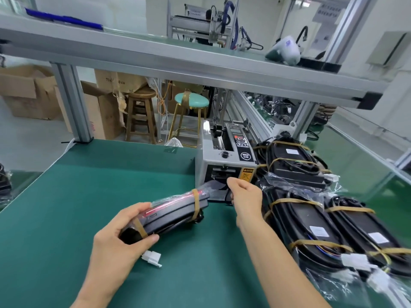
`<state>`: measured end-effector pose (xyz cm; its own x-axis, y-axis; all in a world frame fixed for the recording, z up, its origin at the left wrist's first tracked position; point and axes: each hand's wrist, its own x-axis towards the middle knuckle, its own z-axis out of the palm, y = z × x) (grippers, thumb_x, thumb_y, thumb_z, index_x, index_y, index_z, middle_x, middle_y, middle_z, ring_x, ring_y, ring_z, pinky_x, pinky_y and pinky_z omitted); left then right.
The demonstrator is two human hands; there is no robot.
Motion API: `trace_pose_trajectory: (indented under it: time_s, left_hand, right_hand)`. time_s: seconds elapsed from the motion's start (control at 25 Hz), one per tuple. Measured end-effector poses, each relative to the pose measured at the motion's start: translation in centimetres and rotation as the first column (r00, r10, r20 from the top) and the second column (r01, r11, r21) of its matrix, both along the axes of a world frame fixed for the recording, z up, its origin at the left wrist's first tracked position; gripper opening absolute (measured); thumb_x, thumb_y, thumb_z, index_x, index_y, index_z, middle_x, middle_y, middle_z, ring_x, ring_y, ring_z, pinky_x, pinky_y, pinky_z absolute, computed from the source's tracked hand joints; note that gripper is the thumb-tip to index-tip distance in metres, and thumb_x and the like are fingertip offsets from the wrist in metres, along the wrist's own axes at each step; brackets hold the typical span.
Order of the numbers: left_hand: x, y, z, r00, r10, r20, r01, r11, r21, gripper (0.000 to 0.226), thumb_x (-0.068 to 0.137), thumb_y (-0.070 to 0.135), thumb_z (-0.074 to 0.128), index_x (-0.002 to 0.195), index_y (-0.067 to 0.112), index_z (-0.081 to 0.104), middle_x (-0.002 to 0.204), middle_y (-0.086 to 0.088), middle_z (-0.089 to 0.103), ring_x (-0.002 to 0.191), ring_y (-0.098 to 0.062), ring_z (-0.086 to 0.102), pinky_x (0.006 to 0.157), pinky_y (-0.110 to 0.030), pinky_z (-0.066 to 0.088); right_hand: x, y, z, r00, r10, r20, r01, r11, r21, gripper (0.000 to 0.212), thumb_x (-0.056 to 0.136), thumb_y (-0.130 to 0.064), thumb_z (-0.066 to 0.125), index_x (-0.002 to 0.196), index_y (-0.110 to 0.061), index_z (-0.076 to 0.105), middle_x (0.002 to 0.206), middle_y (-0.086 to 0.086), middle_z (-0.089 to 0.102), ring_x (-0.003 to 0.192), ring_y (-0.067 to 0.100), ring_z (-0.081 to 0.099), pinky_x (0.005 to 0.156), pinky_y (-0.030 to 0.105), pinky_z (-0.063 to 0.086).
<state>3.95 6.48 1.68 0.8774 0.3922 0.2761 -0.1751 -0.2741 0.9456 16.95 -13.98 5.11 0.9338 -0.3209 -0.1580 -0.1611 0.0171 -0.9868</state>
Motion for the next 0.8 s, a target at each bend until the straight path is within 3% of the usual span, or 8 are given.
trace_pose_trajectory:
  time_s: [0.12,0.24,0.36,0.56,0.64,0.72,0.8]
  left_hand:
    - [0.0,-0.2,-0.1,1.000,-0.007,0.002,0.007,1.000,0.004,0.072,0.054,-0.010,0.084,0.098,0.045,0.068,0.106,0.022,0.068,0.099,0.003,0.062,0.091,-0.006,0.042]
    - [0.1,-0.3,-0.1,1.000,-0.003,0.011,0.003,1.000,-0.003,0.073,0.054,-0.011,0.084,0.096,0.047,0.068,0.105,0.022,0.068,0.098,0.003,0.062,0.090,-0.006,0.042]
    - [0.1,-0.3,-0.2,1.000,-0.001,0.019,0.001,1.000,-0.011,0.074,0.054,-0.012,0.083,0.095,0.047,0.068,0.104,0.022,0.068,0.098,0.004,0.062,0.088,-0.003,0.040]
    - [0.0,-0.7,0.1,1.000,0.018,0.026,-0.016,0.998,-0.057,0.070,0.054,-0.012,0.083,0.092,0.045,0.069,0.102,0.019,0.069,0.093,0.003,0.062,0.084,-0.003,0.041]
    - [-0.3,-1.3,0.1,0.999,0.036,0.029,-0.033,0.994,-0.100,0.069,0.054,-0.010,0.084,0.092,0.045,0.069,0.100,0.018,0.070,0.090,0.002,0.063,0.081,-0.004,0.044]
    - [-0.9,-2.7,0.1,0.998,0.043,0.035,-0.039,0.993,-0.110,0.068,0.054,-0.009,0.084,0.093,0.045,0.069,0.100,0.018,0.069,0.089,0.002,0.063,0.075,-0.003,0.045]
    - [-1.4,-4.4,0.0,0.998,0.046,0.049,-0.042,0.996,-0.081,0.067,0.055,-0.008,0.084,0.095,0.043,0.068,0.102,0.018,0.068,0.092,0.002,0.062,0.077,-0.004,0.044]
  right_hand:
    - [1.4,0.8,0.2,0.997,-0.081,-0.017,0.082,0.996,0.032,0.007,0.086,-0.016,0.069,0.090,-0.012,0.073,0.063,-0.005,0.053,0.058,0.010,0.042,0.068,0.029,0.042]
    - [1.9,1.3,0.0,0.989,-0.142,-0.042,0.143,0.989,0.031,0.004,0.082,-0.017,0.074,0.080,-0.014,0.072,0.072,-0.001,0.063,0.067,0.016,0.052,0.073,0.030,0.047]
    - [2.2,1.6,0.1,0.981,-0.181,-0.073,0.185,0.982,0.049,0.017,0.079,-0.015,0.077,0.067,-0.020,0.066,0.075,0.001,0.066,0.064,0.016,0.051,0.071,0.032,0.047]
    - [1.7,1.9,1.6,0.962,-0.178,-0.206,0.222,0.952,0.213,0.025,0.083,-0.011,0.071,0.066,-0.015,0.053,0.062,0.000,0.046,0.048,0.013,0.030,0.042,0.021,0.030]
    - [-0.2,0.8,2.7,0.987,-0.039,-0.158,0.080,0.962,0.261,0.023,0.086,-0.014,0.069,0.068,-0.016,0.055,0.062,-0.001,0.044,0.051,0.011,0.032,0.047,0.019,0.027]
    - [-3.2,-0.2,4.0,0.987,0.159,-0.005,-0.154,0.965,0.211,0.015,0.082,-0.024,0.072,0.068,-0.020,0.067,0.072,-0.008,0.059,0.064,0.007,0.051,0.063,0.018,0.032]
    - [-6.6,-0.1,5.4,0.914,0.384,0.130,-0.399,0.908,0.128,0.007,0.070,-0.034,0.078,0.074,-0.028,0.077,0.107,-0.024,0.065,0.095,-0.011,0.059,0.078,0.016,0.032]
